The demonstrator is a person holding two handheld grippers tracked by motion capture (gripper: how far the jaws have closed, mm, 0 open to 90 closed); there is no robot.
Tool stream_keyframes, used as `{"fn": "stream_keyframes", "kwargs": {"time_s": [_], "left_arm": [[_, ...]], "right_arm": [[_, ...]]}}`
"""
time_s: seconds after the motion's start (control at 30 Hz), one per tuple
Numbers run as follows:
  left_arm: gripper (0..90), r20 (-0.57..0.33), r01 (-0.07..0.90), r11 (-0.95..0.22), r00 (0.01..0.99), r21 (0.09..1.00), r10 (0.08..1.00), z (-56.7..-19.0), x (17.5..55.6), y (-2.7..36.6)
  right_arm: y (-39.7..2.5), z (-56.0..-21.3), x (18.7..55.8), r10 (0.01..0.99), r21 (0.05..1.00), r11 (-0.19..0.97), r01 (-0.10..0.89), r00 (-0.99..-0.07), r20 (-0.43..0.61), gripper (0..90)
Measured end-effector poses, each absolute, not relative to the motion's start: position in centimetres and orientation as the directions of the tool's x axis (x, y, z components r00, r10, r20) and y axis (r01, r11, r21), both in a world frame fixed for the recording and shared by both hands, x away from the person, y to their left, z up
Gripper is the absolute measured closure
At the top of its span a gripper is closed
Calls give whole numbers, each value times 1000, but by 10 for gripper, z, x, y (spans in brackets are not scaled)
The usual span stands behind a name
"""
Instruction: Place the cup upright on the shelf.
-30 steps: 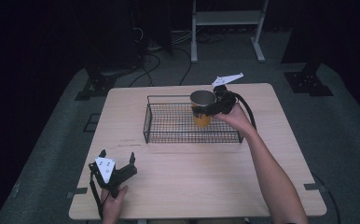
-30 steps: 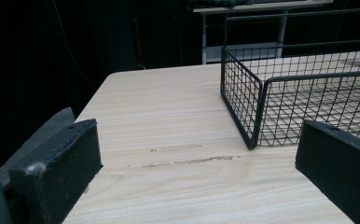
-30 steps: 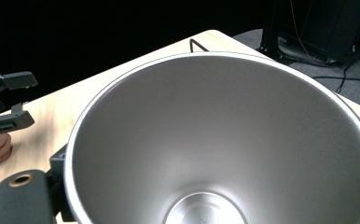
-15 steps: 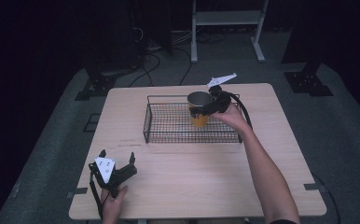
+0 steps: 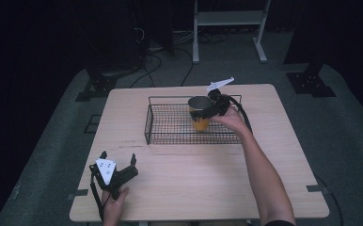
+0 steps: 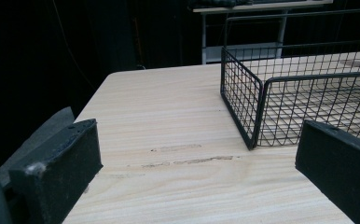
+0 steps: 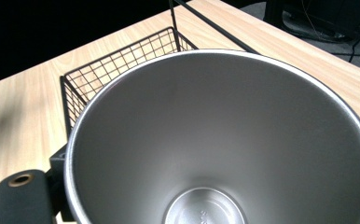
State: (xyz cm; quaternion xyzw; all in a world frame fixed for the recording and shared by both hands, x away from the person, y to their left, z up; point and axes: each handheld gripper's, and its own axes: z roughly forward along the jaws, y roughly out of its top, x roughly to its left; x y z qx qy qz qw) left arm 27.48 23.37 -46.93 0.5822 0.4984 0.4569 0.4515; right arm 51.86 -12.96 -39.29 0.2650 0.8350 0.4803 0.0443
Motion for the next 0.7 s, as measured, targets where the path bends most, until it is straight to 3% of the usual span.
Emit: {"fn": "stream_keyframes", "kwargs": {"time_s": [0.7], "left_arm": [[0, 81, 167, -95, 87, 981, 993, -469, 275, 234]], "right_arm": [[-119, -414, 524, 484, 796, 465, 388, -864, 138, 122]]}}
